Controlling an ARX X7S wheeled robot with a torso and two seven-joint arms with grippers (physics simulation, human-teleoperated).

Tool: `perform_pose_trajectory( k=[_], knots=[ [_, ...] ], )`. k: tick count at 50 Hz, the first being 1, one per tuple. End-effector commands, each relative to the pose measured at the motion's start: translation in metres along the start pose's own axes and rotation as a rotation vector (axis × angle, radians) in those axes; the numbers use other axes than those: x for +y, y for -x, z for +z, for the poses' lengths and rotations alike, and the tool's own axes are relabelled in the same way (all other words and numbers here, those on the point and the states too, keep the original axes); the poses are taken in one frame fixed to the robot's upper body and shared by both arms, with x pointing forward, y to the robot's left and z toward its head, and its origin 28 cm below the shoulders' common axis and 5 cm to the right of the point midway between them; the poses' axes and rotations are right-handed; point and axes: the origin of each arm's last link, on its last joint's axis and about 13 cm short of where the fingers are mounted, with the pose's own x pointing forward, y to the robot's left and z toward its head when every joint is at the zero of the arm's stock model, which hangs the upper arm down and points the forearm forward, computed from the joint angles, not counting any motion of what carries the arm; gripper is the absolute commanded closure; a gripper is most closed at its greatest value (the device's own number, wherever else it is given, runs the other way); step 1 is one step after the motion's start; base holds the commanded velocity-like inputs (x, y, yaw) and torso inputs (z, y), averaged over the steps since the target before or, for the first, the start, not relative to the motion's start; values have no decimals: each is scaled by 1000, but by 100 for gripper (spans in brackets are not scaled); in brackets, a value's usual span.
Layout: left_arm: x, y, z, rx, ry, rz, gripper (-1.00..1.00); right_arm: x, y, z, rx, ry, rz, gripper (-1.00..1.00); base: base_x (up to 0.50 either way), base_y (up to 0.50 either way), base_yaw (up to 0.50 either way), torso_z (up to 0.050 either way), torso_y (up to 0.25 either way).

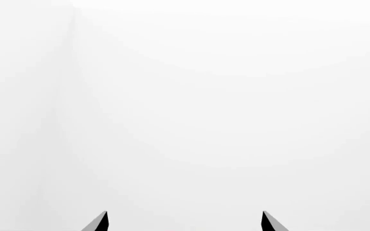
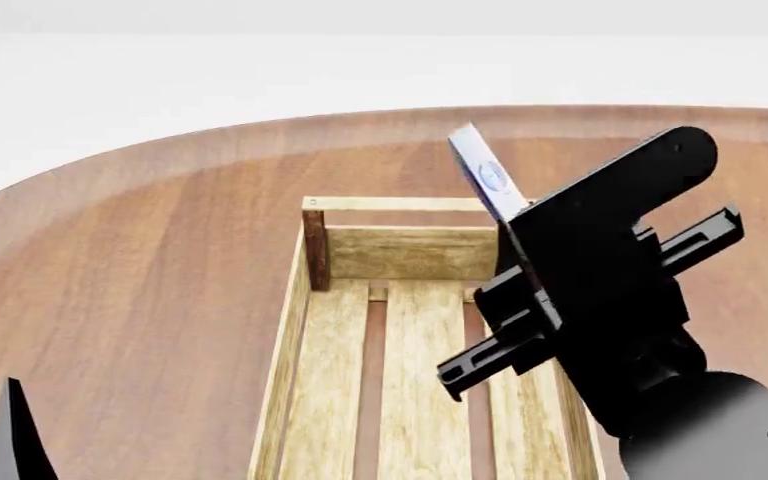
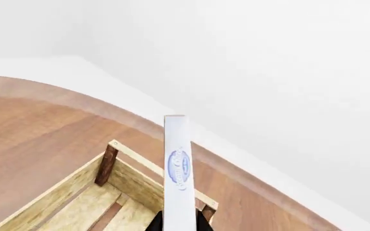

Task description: Pick up the cream cheese and put it in the tray.

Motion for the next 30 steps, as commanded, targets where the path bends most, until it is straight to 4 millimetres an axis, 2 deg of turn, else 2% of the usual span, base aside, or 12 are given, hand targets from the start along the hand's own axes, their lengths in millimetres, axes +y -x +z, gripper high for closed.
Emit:
perform_pose_trajectory(
  k=[1,19,30],
  knots=[
    [0,0,-1,1,1,-1,-100,-9,-2,6,31,-40,126,100,0,0,0,0,0],
    [-1,0,-1,4,0,-5,-100,-25,-10,7,108,-160,251,100,0,0,0,1,1],
    [-1,0,-1,2,-2,-7,-100,-32,-23,6,267,-222,266,100,0,0,0,0,1]
  ],
)
